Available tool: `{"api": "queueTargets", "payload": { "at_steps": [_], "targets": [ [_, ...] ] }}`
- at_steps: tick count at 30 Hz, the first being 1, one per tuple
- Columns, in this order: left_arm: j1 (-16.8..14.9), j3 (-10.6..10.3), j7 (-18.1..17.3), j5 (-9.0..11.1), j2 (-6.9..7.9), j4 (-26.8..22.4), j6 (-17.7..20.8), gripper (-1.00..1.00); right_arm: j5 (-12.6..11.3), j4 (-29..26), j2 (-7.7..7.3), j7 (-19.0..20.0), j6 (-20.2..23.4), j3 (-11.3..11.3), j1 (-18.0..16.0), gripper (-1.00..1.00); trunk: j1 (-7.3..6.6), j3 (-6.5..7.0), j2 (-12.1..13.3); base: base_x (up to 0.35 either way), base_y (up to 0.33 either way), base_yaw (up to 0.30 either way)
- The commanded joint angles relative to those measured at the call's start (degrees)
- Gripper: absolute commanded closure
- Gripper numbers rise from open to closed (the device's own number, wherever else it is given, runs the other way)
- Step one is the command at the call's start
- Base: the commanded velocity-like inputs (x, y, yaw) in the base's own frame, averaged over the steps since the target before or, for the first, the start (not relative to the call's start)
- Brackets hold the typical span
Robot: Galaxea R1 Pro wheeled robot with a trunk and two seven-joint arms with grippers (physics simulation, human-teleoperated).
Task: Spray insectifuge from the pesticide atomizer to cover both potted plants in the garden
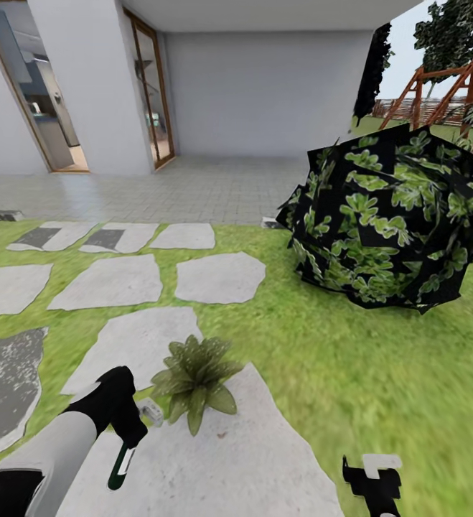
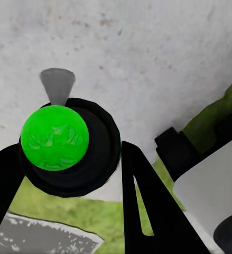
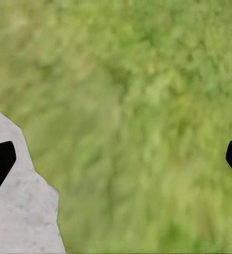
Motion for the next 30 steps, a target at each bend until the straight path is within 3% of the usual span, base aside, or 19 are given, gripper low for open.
{"api": "queueTargets", "payload": {
  "at_steps": [1,9,20,30],
  "targets": [
    [-0.01,-0.22,-0.44,-0.2,0.04,-0.04,0.44,1.0,0.05,0.02,0.06,-0.45,-0.02,0.47,-0.03,-1.0,0.01,-0.05,-0.02,0.225,-0.135,0.179],
    [0.82,-0.22,-0.42,-0.29,0.08,0.21,0.45,1.0,0.05,0.0,0.25,-0.45,-0.02,0.47,-0.03,-1.0,0.01,-0.05,-0.02,0.187,-0.051,0.238],
    [3.19,-0.2,-0.26,-0.37,0.31,-0.22,0.44,1.0,0.05,0.0,0.26,-0.45,-0.02,0.47,-0.03,-1.0,0.01,-0.05,-0.02,0.006,0.0,0.026],
    [3.21,-0.14,-0.26,-0.36,0.03,-1.0,0.55,1.0,0.13,0.0,0.4,-0.36,-0.02,0.47,-0.03,-1.0,0.01,-0.05,-0.02,0.0,0.0,0.198]
  ]
}}
